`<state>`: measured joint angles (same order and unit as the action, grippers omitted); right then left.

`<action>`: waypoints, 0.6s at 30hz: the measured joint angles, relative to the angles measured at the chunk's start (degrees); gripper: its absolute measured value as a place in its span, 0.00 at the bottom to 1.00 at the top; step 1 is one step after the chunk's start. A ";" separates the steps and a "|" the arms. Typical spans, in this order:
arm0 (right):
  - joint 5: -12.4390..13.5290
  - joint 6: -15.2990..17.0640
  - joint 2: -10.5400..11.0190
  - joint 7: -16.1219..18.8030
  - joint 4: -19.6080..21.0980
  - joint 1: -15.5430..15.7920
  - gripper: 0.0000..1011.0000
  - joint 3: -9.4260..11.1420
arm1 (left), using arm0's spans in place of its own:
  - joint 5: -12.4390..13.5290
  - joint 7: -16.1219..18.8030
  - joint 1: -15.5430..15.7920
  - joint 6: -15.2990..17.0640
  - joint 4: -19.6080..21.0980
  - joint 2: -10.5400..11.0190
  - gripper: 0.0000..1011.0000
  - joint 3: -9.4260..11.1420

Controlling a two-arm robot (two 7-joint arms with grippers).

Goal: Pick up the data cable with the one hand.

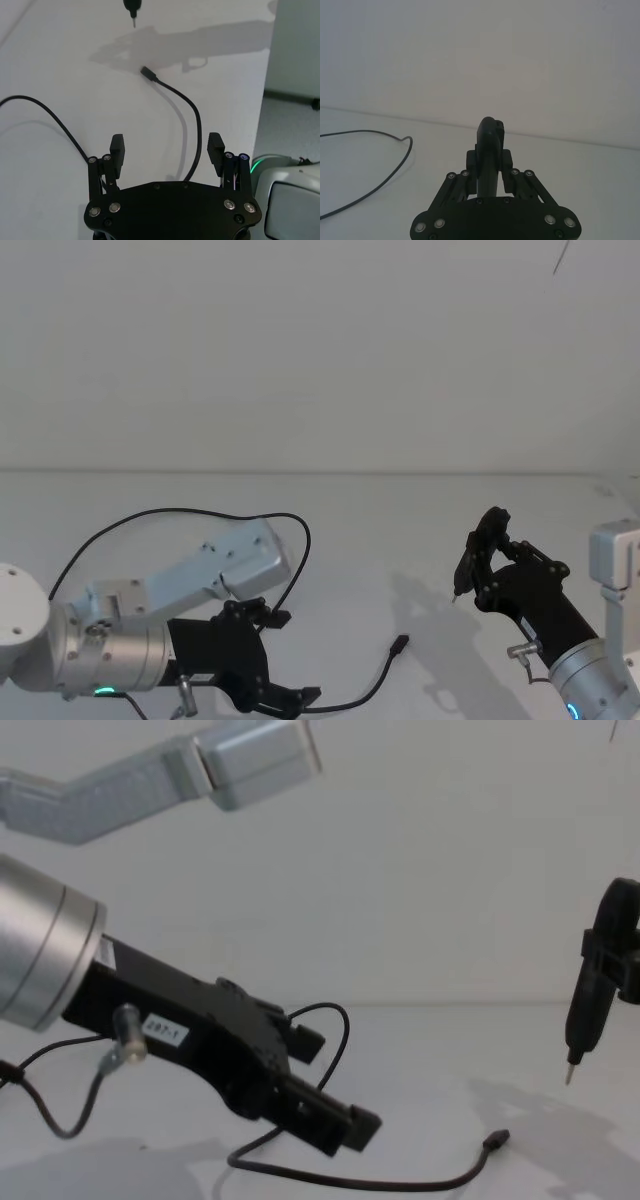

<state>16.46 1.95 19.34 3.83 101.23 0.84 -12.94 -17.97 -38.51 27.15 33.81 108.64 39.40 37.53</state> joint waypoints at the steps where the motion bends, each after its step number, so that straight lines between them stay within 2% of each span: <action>1: 0.00 0.00 0.00 0.00 0.00 -0.01 0.28 0.00 | 0.18 0.00 0.13 0.18 -0.06 -0.01 0.99 0.26; 4: 0.00 0.00 0.00 0.00 0.00 0.00 0.28 0.00 | 0.97 0.00 0.68 0.84 -0.50 -0.28 0.99 1.61; 18: 0.00 0.00 0.00 0.00 0.00 0.00 0.28 0.00 | 1.93 0.43 1.84 1.14 -3.00 -3.22 0.99 4.88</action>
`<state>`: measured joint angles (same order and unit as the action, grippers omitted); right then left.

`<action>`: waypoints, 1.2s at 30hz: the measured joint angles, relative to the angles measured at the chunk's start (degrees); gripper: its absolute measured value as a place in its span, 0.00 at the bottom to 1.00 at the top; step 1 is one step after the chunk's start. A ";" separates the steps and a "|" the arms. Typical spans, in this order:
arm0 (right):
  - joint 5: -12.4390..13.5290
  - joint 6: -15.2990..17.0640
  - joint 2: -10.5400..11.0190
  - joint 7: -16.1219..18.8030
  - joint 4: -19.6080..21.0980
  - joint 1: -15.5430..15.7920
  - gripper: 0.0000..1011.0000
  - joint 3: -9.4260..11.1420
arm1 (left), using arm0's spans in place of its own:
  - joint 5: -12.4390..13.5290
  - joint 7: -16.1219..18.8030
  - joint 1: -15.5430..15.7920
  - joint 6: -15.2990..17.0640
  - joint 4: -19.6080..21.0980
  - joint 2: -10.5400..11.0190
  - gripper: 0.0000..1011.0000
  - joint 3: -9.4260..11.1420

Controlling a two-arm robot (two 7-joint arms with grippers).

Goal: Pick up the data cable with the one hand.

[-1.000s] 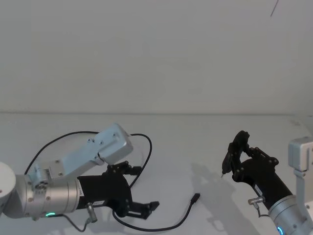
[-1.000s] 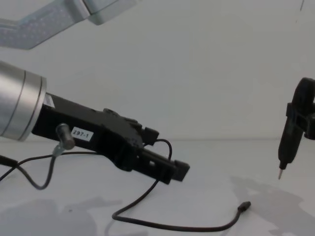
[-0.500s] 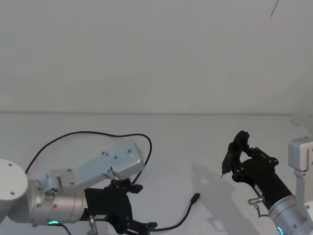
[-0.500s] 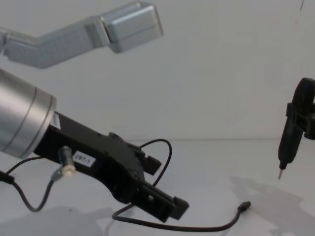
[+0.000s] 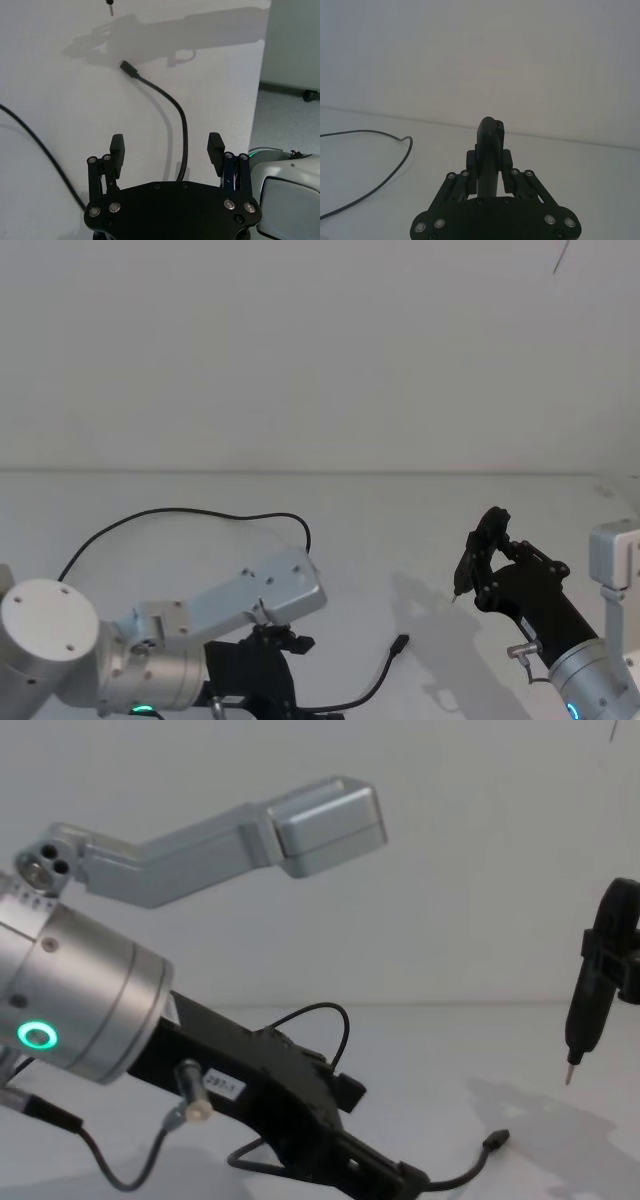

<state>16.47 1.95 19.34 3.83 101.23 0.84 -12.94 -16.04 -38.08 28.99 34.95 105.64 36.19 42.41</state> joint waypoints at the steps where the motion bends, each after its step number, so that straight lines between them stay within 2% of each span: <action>1: 0.00 0.00 0.00 0.00 0.00 0.00 0.28 0.01 | 0.00 0.05 0.04 0.00 -0.15 -0.18 0.99 0.13; 9: 0.00 0.00 0.00 0.00 0.00 0.00 0.28 0.00 | 0.19 1.26 0.19 0.58 -1.58 -2.11 0.99 1.29; 21: 0.00 0.00 0.00 0.00 0.00 0.00 0.28 0.00 | 0.91 3.68 -0.30 3.06 -3.17 -4.32 0.99 1.77; 24: 0.00 0.00 0.00 0.00 0.00 0.00 0.28 0.00 | 1.08 4.15 -0.39 3.59 -3.53 -4.80 0.93 1.86; 32: 0.00 0.00 0.00 0.00 0.00 0.00 0.28 0.00 | 1.27 4.77 -0.52 4.20 -3.95 -5.39 0.72 2.00; 33: 0.00 0.00 0.00 0.00 0.00 0.01 0.28 0.00 | 1.28 4.80 -0.53 4.24 -3.98 -5.43 0.72 2.01; 36: 0.00 0.00 0.00 0.00 0.00 0.00 0.28 0.01 | 1.34 4.95 -0.55 4.41 -4.09 -5.57 0.60 2.03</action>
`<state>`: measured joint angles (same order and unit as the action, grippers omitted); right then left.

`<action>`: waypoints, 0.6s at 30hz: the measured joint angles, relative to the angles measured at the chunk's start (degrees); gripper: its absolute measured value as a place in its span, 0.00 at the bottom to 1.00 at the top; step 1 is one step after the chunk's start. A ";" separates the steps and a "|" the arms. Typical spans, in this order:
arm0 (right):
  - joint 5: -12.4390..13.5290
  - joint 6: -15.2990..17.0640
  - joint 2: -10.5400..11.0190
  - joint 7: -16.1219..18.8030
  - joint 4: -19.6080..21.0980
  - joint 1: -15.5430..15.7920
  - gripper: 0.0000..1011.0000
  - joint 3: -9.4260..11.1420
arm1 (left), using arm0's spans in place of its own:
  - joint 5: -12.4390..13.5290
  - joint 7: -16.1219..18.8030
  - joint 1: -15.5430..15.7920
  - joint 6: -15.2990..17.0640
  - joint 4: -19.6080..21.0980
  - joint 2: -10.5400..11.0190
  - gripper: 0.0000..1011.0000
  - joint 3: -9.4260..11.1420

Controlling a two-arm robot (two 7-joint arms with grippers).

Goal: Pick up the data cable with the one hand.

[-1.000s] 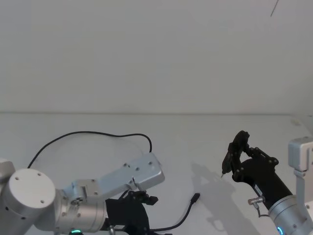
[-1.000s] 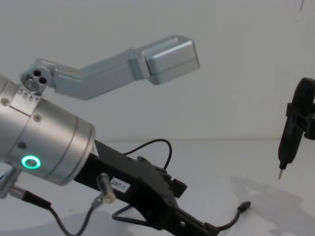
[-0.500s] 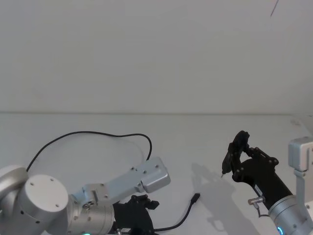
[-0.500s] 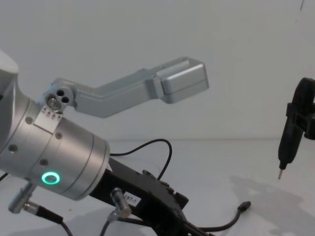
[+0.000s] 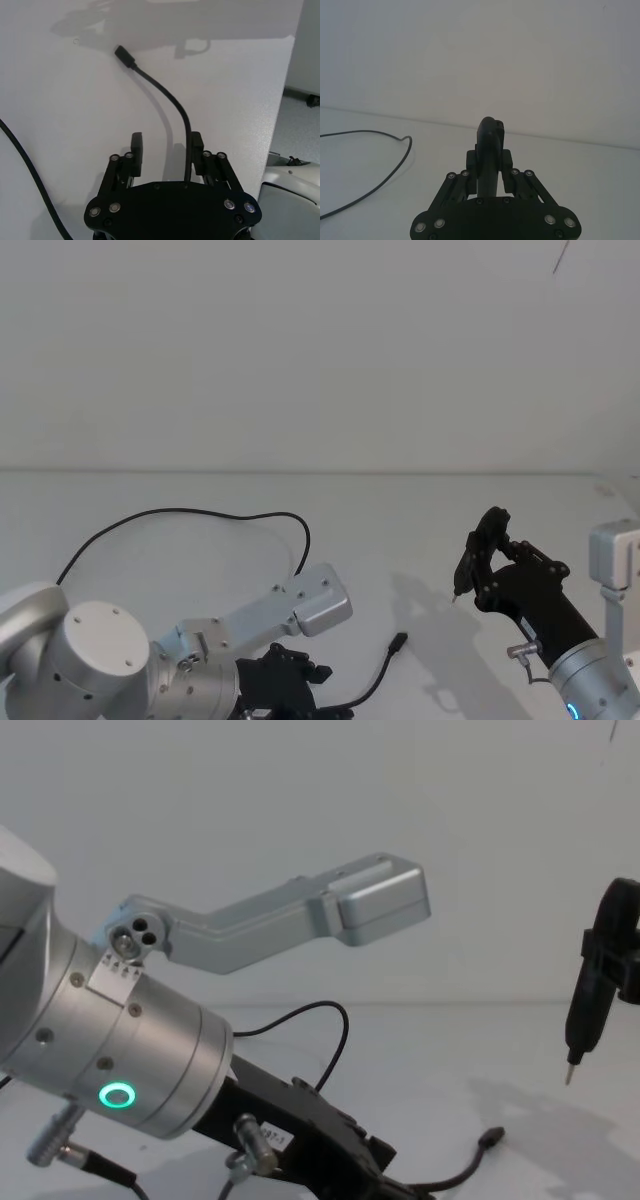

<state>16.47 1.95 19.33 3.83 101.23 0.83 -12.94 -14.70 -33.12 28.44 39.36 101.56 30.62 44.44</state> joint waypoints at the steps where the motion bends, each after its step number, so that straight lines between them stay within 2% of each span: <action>1: 0.00 0.00 0.00 0.00 0.00 0.00 0.28 0.00 | 0.01 0.03 -0.01 0.03 -0.02 -0.02 0.59 0.00; 2: 0.00 0.00 0.00 0.00 0.00 0.00 0.28 0.00 | 0.02 0.05 -0.01 0.07 -0.05 -0.06 0.53 0.01; 5: 0.00 0.00 0.00 0.00 0.00 0.00 0.28 0.00 | 0.05 0.15 -0.03 0.17 -0.12 -0.16 0.45 0.03; 8: 0.00 0.00 0.00 0.00 0.00 0.01 0.28 0.00 | 0.08 0.26 -0.05 0.28 -0.19 -0.25 0.32 0.05; 11: 0.00 0.00 0.00 0.00 0.00 0.01 0.28 0.00 | 0.09 0.32 -0.06 0.35 -0.23 -0.31 0.26 0.06; 18: 0.00 0.00 0.00 0.00 0.00 0.01 0.28 0.00 | 0.18 0.37 -0.09 0.41 -0.28 -0.36 0.05 0.08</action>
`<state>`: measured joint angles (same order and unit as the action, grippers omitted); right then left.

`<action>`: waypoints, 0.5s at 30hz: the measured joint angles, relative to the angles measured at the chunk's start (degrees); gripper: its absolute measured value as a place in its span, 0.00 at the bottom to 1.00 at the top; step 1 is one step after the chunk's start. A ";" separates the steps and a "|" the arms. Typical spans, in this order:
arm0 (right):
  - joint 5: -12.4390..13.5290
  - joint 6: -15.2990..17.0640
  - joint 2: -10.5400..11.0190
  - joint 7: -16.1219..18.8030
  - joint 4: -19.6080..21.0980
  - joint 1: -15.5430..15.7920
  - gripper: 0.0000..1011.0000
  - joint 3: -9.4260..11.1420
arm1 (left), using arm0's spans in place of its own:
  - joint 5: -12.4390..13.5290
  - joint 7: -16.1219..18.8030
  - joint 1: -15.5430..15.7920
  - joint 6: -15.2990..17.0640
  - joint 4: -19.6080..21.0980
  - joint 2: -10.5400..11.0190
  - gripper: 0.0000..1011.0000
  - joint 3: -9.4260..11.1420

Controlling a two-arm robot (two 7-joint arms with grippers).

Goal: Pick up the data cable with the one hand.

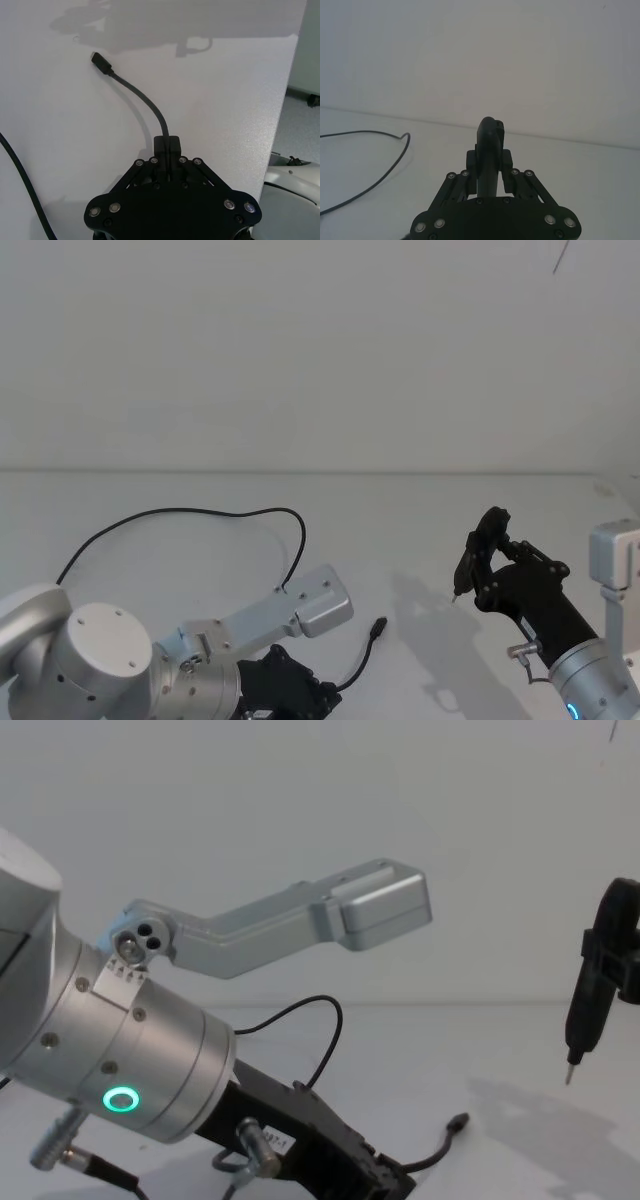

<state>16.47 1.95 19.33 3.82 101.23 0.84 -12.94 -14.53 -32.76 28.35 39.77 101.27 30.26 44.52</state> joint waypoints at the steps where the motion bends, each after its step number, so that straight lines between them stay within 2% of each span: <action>1: 0.00 0.00 0.00 0.00 0.00 0.00 0.28 0.00 | 0.04 -0.02 0.00 0.00 0.00 0.00 0.05 0.02; 8: 0.12 0.17 0.16 0.32 0.28 0.00 0.28 0.26 | 0.49 -1.42 0.46 -1.72 -0.17 0.39 0.05 0.49; 15: 2.10 2.09 1.69 2.85 2.13 -0.06 0.28 1.61 | 0.60 -4.88 1.67 -5.86 -0.62 1.64 0.05 1.02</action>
<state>18.57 4.05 21.02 6.68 103.36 0.78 -11.32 -13.93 -37.63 30.02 33.91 100.65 31.90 45.54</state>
